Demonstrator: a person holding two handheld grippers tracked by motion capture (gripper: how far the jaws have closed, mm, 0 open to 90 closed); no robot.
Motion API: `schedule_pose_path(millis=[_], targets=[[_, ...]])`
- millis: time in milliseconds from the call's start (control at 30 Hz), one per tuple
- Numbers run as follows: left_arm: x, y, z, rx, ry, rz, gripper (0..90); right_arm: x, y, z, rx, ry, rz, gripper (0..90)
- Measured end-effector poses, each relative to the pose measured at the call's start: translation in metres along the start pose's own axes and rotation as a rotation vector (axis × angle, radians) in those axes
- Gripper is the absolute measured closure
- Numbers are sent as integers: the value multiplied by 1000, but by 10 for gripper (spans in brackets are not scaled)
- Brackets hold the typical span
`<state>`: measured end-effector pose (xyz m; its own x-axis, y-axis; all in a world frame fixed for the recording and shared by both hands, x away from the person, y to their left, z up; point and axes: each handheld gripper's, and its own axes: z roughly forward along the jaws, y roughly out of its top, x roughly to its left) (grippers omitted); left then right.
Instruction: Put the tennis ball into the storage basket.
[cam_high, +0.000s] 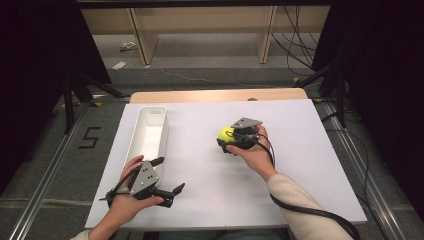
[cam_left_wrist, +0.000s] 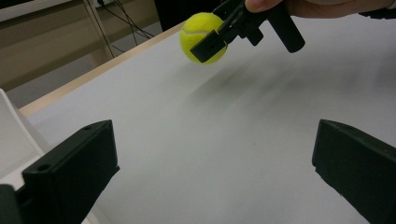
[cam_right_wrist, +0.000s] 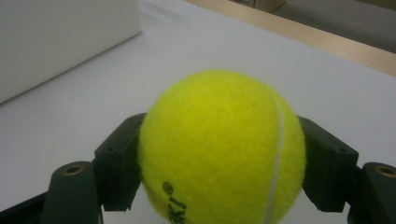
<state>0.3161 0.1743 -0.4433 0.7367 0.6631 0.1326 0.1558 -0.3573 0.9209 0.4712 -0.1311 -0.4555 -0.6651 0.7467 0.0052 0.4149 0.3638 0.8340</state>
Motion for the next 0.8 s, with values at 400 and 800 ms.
schedule_pose_path(millis=[400,800], targets=[[0,0,0,0,0,0,0,1,5,-4,-17,6,5,266],[0,0,0,0,-3,2,0,3,8,-6,-33,18,12,266]])
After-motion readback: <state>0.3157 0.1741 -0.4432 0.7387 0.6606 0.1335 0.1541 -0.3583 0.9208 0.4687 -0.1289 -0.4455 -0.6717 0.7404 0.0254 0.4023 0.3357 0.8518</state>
